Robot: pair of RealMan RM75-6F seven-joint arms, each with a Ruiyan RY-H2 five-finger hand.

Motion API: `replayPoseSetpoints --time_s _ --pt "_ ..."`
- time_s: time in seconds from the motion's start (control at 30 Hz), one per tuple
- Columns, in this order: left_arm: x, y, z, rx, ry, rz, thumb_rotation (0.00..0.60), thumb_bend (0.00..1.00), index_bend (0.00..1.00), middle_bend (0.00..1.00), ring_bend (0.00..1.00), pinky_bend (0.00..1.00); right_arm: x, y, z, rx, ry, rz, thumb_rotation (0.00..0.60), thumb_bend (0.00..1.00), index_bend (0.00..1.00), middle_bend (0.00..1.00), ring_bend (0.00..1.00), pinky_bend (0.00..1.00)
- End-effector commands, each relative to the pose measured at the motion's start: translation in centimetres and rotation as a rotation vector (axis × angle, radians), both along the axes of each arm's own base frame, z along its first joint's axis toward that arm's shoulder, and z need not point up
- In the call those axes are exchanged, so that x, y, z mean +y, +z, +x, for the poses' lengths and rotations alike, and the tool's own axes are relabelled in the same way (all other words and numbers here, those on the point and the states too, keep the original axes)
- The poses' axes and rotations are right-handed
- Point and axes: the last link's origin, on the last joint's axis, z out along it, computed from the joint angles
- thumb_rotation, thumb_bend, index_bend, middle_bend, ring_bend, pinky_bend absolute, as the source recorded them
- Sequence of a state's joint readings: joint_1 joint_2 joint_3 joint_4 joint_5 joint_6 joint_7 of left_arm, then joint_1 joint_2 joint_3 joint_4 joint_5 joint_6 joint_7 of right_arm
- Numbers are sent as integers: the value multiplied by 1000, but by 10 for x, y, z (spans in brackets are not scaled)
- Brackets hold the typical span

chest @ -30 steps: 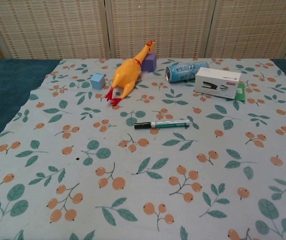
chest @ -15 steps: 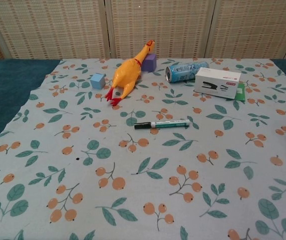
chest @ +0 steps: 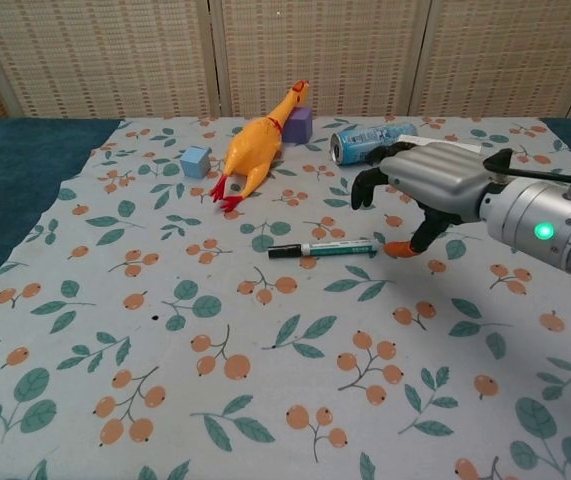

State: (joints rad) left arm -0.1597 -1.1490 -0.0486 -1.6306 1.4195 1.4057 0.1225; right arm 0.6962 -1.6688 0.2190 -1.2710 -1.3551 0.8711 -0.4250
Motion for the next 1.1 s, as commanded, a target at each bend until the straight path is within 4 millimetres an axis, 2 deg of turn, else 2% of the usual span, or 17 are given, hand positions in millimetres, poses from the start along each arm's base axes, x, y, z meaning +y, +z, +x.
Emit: replayPoseSetpoints --time_s 0.03,0.33,1.1 --pt "0 0 0 -1 1 1 600 359 0 0 0 85 -5 -15 8 47 10 7 600 181 328 303 0 0" --pt "1 -1 0 1 1 -4 600 363 0 0 0 85 -13 -40 19 128 36 9 600 203 361 324 0 0" --pt "0 4 -1 -18 5 4 600 378 0 0 0 85 -18 -59 29 190 27 -51 600 243 474 408 26 0"
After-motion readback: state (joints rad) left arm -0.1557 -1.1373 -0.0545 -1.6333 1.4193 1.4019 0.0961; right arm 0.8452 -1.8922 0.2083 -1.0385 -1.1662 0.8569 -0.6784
